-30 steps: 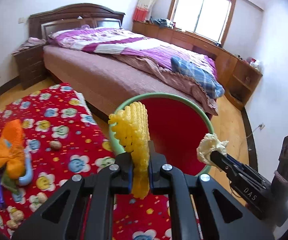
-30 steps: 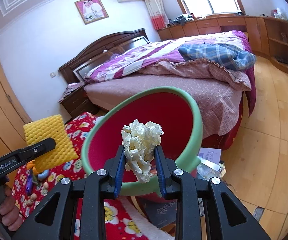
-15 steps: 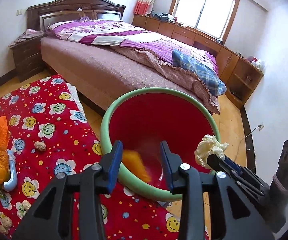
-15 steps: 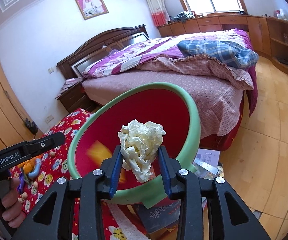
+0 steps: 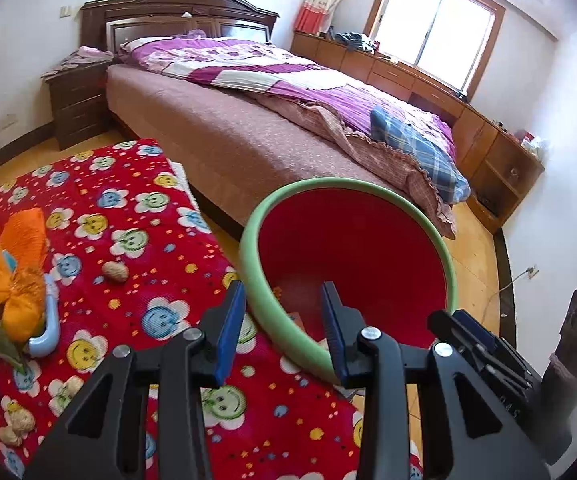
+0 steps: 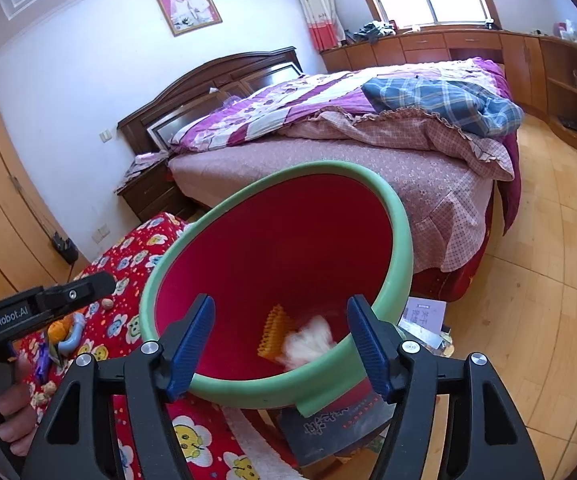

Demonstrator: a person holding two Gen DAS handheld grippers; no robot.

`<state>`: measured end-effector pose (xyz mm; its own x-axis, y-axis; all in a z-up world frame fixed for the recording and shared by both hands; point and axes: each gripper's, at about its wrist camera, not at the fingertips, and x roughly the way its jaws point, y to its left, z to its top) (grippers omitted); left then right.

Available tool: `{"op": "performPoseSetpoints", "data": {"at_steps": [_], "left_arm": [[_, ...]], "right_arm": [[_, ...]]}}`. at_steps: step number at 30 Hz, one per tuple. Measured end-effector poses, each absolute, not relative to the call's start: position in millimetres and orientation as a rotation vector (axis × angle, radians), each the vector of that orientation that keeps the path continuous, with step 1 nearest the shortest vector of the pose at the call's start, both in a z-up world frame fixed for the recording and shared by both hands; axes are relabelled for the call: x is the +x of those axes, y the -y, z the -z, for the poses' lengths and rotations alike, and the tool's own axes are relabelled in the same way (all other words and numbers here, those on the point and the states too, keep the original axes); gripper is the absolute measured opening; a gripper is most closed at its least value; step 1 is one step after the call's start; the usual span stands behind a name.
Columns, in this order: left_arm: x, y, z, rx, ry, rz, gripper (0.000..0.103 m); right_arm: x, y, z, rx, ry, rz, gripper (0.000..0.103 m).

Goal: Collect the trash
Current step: 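Open the left tool over the bin while the right tool drops the tissue in, then move both open tools back over the remaining trash on the bed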

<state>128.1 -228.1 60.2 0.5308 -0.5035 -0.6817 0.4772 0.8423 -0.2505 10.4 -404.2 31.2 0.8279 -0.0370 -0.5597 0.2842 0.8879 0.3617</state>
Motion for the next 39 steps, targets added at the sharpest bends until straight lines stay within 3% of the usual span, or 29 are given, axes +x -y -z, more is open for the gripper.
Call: {"op": "performPoseSetpoints", "data": {"at_steps": [23, 39], "left_arm": [[92.6, 131.6, -83.0, -0.110, -0.772, 0.437, 0.038], [91.0, 51.9, -66.3, -0.169, -0.809, 0.283, 0.038]], "right_arm": [[-8.0, 341.4, -66.4, 0.407, -0.545, 0.086, 0.071], [-5.6, 297.3, -63.4, 0.391, -0.595, 0.033, 0.071]]}}
